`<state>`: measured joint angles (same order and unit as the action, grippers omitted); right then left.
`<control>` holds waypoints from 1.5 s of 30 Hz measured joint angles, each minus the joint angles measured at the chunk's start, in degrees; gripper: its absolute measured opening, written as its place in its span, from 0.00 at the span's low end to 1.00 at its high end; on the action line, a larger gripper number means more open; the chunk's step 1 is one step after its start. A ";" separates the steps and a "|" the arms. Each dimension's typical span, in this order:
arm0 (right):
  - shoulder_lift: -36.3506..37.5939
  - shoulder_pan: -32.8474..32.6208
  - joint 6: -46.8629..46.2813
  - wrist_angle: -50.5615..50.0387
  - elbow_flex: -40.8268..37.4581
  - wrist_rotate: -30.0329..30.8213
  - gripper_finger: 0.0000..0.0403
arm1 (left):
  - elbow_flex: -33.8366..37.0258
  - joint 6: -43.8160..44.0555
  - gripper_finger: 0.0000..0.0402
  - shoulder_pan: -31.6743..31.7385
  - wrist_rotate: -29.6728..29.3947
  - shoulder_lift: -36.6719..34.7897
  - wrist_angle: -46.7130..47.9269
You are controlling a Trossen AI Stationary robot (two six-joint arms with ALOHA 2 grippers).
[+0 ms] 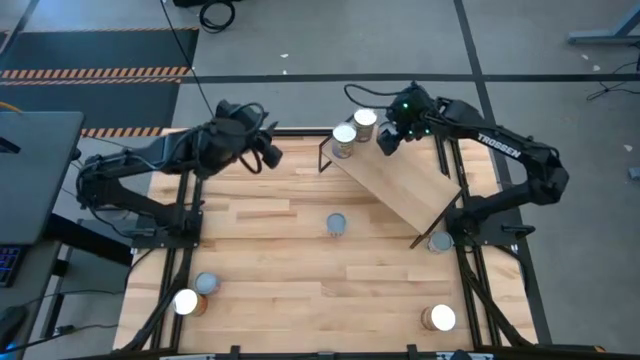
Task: Pick and place cans onto a shelf
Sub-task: Put the canned oranges can on the shelf, then put the canned carrots can on the shelf
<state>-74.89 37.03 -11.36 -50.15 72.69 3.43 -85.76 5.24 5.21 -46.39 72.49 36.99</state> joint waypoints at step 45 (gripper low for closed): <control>4.40 -24.82 2.86 17.49 -0.71 9.94 0.83 | 0.00 -7.20 0.36 9.83 24.40 -0.80 1.22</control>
<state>-70.49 12.21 -8.50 -32.66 71.98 13.37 -85.76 -1.96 15.04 -21.99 71.69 38.22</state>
